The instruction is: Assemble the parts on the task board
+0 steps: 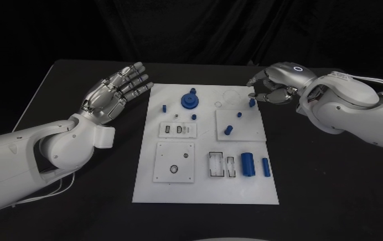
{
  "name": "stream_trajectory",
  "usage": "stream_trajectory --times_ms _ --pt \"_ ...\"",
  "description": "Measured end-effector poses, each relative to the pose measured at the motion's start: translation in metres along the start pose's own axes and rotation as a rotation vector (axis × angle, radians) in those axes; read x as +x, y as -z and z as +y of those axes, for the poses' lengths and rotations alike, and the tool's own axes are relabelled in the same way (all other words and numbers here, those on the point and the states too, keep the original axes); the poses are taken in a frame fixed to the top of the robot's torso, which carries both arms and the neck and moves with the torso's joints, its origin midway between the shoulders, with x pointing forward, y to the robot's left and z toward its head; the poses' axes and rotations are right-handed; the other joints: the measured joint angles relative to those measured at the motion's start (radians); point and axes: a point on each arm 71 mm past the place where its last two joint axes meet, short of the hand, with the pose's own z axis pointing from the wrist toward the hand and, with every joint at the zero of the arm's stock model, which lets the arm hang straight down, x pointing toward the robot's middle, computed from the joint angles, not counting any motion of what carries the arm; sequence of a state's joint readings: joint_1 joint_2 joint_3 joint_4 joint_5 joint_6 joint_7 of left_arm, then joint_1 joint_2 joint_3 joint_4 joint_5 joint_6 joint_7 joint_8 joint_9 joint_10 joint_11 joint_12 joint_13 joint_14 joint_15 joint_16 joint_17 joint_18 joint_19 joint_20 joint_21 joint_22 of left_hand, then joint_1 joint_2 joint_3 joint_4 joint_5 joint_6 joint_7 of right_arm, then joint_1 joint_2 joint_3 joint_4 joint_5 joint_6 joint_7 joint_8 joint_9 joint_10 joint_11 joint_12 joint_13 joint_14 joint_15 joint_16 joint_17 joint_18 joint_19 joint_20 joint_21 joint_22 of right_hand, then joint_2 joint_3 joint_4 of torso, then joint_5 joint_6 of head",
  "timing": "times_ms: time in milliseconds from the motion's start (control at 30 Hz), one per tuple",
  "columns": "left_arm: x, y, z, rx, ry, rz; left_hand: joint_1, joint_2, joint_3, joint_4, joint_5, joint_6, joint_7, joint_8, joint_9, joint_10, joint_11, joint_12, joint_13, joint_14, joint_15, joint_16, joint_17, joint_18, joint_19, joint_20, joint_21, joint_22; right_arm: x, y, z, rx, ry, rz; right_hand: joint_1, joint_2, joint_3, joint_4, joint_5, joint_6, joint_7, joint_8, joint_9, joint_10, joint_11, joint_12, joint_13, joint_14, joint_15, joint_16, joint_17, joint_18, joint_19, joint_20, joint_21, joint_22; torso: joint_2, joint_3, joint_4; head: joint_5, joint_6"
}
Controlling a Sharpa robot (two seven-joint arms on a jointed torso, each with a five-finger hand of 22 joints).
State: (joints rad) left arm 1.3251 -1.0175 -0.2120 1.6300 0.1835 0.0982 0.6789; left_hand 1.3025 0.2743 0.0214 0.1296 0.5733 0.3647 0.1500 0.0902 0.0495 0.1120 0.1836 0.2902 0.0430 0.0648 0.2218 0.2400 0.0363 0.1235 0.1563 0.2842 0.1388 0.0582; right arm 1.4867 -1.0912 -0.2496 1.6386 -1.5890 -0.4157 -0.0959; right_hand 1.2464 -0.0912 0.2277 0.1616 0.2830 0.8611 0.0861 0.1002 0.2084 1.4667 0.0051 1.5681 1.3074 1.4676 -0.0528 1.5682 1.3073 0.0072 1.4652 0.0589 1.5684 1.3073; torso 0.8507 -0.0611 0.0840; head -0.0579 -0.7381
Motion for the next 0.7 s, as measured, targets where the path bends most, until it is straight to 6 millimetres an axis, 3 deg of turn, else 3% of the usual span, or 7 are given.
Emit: stream_trajectory --times_ms 300,700 --pt "0.001 -0.001 0.001 0.000 0.003 0.003 0.000 0.000 0.003 0.003 0.000 0.000 0.000 0.000 0.000 0.000 0.000 0.000 0.000 0.000 0.000 0.007 0.000 0.000 0.000 0.000 0.000 0.000 0.012 0.008 -0.016 0.046 -0.005 0.004 0.013 -0.013 -0.010 0.009 -0.049 -0.004 0.004 -0.004 -0.003 0.000 0.000 0.000 0.000 0.000 0.000 0.000 0.000 0.000 0.000 0.000 0.000 0.000 0.003 0.0007 0.0067 -0.028 -0.004" --pt "0.001 -0.002 0.001 -0.001 0.006 0.008 0.000 0.000 0.006 0.000 0.000 0.000 0.000 0.000 0.000 0.003 0.003 0.000 0.000 0.000 0.000 0.007 0.000 0.000 0.000 0.000 0.000 0.001 0.022 0.008 -0.020 0.064 -0.015 0.019 0.038 -0.027 -0.030 0.030 -0.107 -0.016 0.005 -0.010 -0.007 0.000 0.000 0.000 0.000 0.000 0.000 0.000 0.000 0.000 0.000 0.000 0.000 0.001 0.004 0.0016 0.0060 -0.037 -0.005"
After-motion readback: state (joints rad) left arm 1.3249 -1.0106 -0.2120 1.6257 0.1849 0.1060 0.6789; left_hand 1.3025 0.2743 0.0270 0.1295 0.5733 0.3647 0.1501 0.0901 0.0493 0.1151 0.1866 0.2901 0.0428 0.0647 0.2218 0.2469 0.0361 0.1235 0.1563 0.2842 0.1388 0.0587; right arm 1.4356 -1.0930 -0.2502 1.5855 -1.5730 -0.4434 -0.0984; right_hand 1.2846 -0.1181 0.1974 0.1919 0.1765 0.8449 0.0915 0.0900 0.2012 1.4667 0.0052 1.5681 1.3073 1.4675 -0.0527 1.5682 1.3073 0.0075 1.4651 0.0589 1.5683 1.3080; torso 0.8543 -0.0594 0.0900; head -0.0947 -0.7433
